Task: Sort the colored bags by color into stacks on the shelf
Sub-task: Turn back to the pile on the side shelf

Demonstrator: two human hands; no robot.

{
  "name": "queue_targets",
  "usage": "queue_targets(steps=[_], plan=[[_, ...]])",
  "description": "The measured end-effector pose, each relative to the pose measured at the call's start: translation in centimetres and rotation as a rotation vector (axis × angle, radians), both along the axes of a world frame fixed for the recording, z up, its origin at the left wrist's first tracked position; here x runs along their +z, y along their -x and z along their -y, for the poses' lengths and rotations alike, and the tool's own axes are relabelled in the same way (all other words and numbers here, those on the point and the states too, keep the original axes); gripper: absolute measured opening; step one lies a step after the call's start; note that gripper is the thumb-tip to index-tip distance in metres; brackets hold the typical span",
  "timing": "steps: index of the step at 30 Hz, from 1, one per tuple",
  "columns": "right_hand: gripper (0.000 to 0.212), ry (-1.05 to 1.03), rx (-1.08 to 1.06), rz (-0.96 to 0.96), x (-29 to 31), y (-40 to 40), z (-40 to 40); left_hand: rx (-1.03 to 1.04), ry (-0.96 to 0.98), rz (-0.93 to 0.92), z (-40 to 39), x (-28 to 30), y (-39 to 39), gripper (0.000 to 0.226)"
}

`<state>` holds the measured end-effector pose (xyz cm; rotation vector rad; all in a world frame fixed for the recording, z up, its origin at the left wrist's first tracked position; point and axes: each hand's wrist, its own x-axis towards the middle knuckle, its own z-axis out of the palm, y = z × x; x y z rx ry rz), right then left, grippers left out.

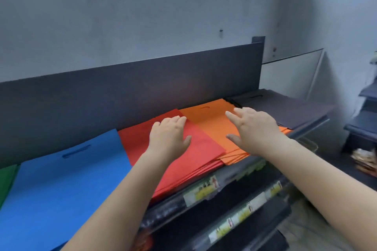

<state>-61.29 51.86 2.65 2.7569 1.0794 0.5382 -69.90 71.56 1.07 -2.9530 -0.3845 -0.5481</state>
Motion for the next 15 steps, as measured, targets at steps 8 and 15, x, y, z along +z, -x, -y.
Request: queue_targets(steps=[8, 15], plan=[[0.069, 0.061, -0.170, 0.024, 0.7, -9.2, 15.5, -0.169, -0.020, 0.042, 14.5, 1.1, -12.3, 0.062], [0.067, 0.015, -0.360, 0.030, 0.6, -14.5, 28.9, -0.345, 0.006, 0.027, 27.8, 0.9, -21.8, 0.062]])
